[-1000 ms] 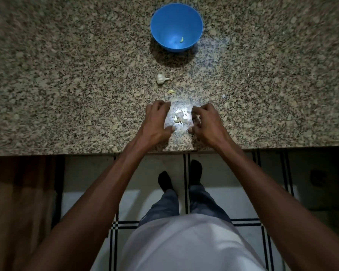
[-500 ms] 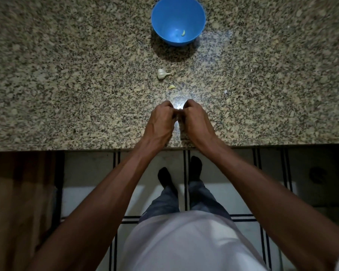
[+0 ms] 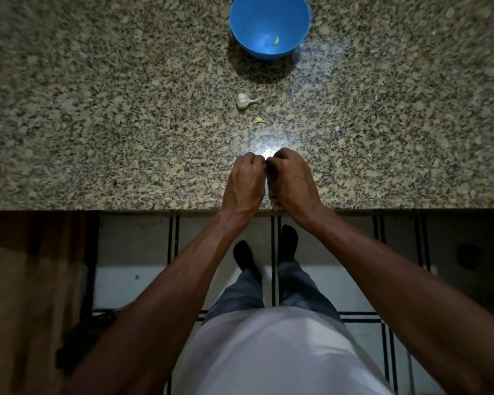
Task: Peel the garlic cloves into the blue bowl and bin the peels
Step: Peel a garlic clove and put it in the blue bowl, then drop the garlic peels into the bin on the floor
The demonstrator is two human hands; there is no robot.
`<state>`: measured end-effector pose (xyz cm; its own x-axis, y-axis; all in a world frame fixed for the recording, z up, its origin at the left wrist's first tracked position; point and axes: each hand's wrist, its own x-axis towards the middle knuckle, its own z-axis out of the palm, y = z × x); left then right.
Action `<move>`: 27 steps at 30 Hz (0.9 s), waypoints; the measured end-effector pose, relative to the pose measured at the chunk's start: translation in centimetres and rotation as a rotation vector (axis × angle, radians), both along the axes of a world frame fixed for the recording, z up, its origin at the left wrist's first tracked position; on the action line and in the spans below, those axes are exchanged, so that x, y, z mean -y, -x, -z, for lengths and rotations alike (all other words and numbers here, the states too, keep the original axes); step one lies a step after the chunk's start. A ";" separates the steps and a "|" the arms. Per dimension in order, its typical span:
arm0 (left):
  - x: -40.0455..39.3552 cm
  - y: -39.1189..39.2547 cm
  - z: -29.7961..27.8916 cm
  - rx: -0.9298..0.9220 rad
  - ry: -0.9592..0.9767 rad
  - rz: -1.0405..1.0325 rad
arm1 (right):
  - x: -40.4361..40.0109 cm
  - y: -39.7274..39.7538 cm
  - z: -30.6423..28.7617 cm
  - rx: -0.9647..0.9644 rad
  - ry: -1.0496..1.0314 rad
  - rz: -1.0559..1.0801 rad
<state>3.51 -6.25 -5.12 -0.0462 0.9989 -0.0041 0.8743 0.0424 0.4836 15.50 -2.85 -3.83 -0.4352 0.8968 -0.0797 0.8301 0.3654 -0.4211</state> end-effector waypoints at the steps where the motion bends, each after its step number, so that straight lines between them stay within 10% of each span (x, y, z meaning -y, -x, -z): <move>1: 0.0 -0.1 0.3 -0.008 -0.001 -0.005 | 0.0 0.0 0.1 -0.019 0.007 0.020; 6: -0.4 -0.6 0.1 0.050 0.035 -0.074 | 0.0 0.4 0.0 -0.214 0.085 0.201; 15: -1.6 2.0 -2.0 0.765 0.146 -0.497 | -2.1 1.2 -2.2 -0.903 0.857 0.596; 20: -0.4 4.6 -2.8 1.319 0.037 -0.791 | -2.2 5.8 -3.8 -1.090 1.153 0.499; 27: 8.0 13.4 -6.1 1.368 -0.296 -1.099 | 3.0 17.6 -5.4 -0.913 1.288 0.106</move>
<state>-9.88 -14.30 1.02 -0.7470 0.4881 -0.4514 -0.4879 0.0588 0.8709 -2.09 -5.83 1.60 -0.7029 0.4660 -0.5374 0.1312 -0.6576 -0.7418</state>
